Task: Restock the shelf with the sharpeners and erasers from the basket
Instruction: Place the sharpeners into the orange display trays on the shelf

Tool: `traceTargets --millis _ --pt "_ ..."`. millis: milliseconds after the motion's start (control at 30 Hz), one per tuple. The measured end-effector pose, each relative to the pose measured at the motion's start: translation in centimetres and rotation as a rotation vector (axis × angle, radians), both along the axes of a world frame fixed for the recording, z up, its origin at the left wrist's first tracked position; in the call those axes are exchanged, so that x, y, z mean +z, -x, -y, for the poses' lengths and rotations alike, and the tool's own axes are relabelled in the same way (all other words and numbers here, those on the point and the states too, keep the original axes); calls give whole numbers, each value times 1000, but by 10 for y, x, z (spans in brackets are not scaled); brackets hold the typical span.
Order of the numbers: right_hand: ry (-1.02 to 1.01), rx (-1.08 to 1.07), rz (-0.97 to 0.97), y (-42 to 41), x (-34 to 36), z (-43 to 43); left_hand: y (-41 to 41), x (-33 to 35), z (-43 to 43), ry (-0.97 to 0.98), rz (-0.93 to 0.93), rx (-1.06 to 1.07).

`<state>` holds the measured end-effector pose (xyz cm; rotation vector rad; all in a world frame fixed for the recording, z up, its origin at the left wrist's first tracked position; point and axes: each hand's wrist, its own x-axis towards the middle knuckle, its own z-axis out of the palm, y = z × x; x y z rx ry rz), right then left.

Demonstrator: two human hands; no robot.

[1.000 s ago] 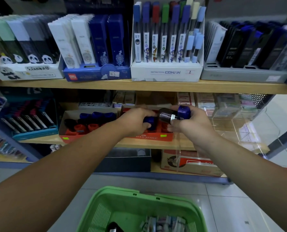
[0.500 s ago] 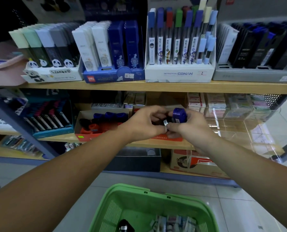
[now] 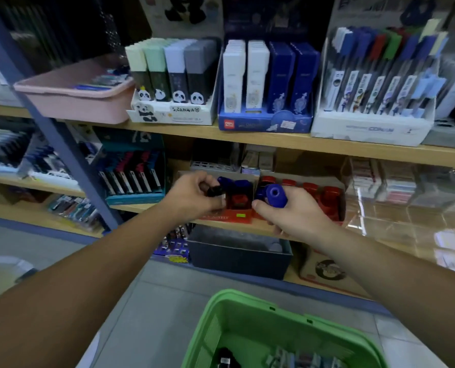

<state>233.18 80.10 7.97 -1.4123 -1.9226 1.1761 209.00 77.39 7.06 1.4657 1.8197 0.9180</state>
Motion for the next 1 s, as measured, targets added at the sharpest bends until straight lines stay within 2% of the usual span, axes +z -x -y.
traceTargets --millis 100,200,367,467,567,733,900,1000 --pt "-6 43 52 38 -3 -13 44 -5 1 -106 -83 119" --pt "3 12 -4 77 -8 -28 79 -13 3 -187 -148 200" --pt "85 41 48 111 -19 -50 103 -25 0 -169 -194 183" --pt "32 76 121 110 -24 -59 108 -21 -11 -213 -187 181" --pt "-19 84 50 108 -22 -64 108 -17 -25 -272 -162 200" --pt "-44 40 -29 107 -28 -65 102 -17 -34 -233 -176 120" --pt "-71 46 -99 107 -28 -62 102 -25 -17 -84 -403 -17" --pt "-16 37 -173 108 -26 -61 99 -39 -11 -73 -474 -42"
